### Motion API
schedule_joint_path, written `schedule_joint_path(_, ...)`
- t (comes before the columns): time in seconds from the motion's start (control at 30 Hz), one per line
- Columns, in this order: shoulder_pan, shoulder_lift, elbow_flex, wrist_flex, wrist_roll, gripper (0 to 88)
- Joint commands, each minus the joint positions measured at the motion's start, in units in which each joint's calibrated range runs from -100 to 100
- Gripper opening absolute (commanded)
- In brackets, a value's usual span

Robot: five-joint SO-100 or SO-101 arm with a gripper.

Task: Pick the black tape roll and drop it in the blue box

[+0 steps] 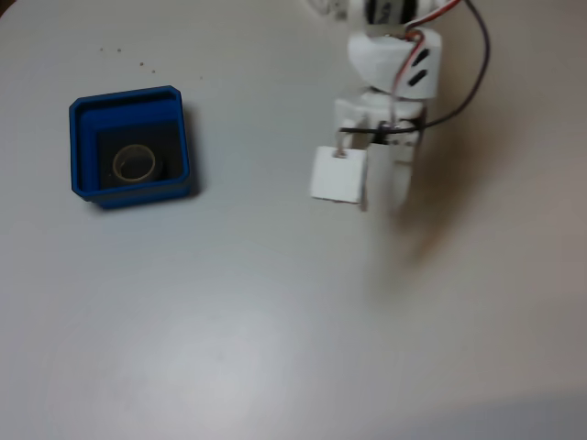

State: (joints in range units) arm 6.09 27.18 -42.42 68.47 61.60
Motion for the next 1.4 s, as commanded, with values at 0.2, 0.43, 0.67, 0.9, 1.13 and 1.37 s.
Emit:
schedule_joint_path(0.2, -5.0, -5.6, -2.3, -0.3, 0.2, 11.9)
schedule_joint_path(0.43, -5.2, -11.0, 1.1, -0.2, 0.3, 11.9)
schedule_joint_path(0.67, -5.2, -19.2, 13.5, -0.3, 0.3, 11.9)
schedule_joint_path(0.9, -5.2, -29.0, 32.5, -0.7, 0.3, 11.9)
schedule_joint_path(1.13, -5.2, -35.2, 46.7, -0.9, 0.2, 11.9)
schedule_joint_path(1.37, -5.0, -43.7, 57.2, -0.9, 0.1, 11.9)
